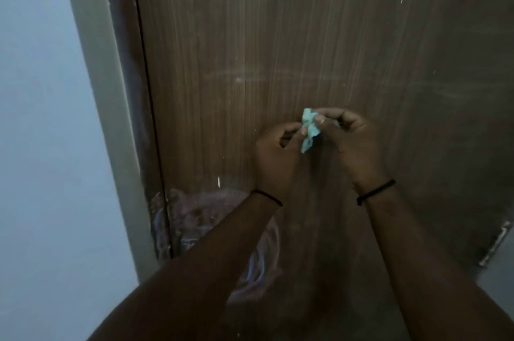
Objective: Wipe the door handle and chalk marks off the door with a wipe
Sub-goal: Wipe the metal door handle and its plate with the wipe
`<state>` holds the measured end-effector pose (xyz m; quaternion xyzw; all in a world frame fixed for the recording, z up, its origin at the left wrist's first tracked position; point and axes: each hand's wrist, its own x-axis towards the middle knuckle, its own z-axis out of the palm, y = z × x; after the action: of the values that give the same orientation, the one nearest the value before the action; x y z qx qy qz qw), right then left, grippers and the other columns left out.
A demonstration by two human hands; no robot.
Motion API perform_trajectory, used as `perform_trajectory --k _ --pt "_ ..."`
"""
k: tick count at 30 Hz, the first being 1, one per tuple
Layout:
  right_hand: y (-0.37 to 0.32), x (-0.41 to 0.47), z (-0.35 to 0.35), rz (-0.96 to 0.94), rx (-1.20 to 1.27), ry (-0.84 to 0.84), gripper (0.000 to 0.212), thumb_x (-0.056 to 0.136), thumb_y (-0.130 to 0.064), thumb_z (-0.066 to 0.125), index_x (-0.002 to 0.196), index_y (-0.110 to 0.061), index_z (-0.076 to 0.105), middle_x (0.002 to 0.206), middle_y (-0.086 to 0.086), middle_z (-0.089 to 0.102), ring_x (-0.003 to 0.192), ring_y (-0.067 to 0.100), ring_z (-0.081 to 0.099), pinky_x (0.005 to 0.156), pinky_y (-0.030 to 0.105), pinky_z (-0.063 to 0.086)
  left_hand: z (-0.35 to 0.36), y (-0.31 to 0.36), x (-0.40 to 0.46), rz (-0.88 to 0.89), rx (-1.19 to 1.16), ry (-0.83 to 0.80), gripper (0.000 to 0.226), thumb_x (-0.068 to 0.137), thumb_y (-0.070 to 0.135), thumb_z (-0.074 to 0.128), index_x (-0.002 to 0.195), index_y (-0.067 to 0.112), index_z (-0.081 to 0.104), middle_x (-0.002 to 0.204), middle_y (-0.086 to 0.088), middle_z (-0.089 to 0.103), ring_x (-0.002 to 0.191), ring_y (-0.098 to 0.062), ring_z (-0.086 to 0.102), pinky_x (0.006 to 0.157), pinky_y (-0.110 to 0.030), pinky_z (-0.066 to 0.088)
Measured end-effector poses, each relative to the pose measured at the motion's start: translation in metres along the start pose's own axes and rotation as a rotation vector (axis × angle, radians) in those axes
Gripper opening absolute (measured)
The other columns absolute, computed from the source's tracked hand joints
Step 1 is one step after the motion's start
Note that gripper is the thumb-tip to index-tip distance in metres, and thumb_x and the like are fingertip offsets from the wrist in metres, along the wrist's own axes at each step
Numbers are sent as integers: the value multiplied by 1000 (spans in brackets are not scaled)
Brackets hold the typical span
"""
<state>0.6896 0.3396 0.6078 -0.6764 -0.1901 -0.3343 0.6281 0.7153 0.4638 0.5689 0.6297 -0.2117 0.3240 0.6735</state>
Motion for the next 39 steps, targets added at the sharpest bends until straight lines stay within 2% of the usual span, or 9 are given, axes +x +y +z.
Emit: perform_trajectory --k 3,5,8,11,16,19,23,30,39 --pt "13 -22 20 -47 -43 -76 18 91 -12 63 106 -6 71 106 -1 72 101 10 67 86 26 54 -21 -4 -12 -182 -79 21 11 89 15 68 97 10 74 87 -6 75 78 -16 71 58 -28 55" --pt "23 -38 30 -68 -37 -170 23 89 -11 66 111 -11 70 111 -6 70 106 7 65 89 23 53 -40 -5 -21 -182 -47 16 10 88 14 68 94 9 74 86 -8 74 79 -16 71 64 -27 56" --pt "34 -53 42 -46 8 -204 22 86 -6 68 104 -19 71 107 -12 71 104 6 66 89 22 54 -68 -7 -33 -110 94 13 9 85 13 72 91 7 74 86 -6 74 81 -16 71 74 -30 58" --pt "47 -65 53 -12 60 -224 28 85 -1 67 95 -27 71 102 -12 71 102 6 66 87 21 53 -93 -14 -46 -29 273 8 10 84 17 74 90 9 75 84 0 74 73 -11 68 67 -28 56" --pt "78 -100 79 -2 112 -258 16 83 -8 71 95 -20 73 106 -3 70 101 8 66 84 20 52 -140 -47 -71 193 638 131 14 90 25 68 87 13 75 81 7 70 75 -4 64 68 -19 50" --pt "110 -126 97 7 85 -255 8 83 -12 73 90 -14 73 98 -2 71 94 9 67 81 25 54 -167 -84 -97 200 755 225 15 93 26 63 85 16 70 78 9 65 72 -2 58 64 -12 43" --pt "150 -163 119 7 -1 -238 30 79 -11 76 101 -26 64 101 -14 68 96 1 65 81 19 55 -200 -130 -127 268 804 301 14 95 30 60 86 21 66 77 13 59 70 0 54 63 -8 40" --pt "191 -199 153 -450 -302 -77 22 82 -12 75 103 -9 69 106 3 67 102 11 60 92 22 48 -227 -199 -187 303 806 306 15 96 31 54 89 20 61 79 9 57 69 -3 52 64 -6 36" --pt "199 -204 165 -575 -332 -48 23 80 -7 76 102 -9 72 104 3 66 95 8 60 86 20 50 -239 -217 -186 384 811 328 11 90 25 64 88 16 69 80 4 64 70 -5 54 61 -12 39"
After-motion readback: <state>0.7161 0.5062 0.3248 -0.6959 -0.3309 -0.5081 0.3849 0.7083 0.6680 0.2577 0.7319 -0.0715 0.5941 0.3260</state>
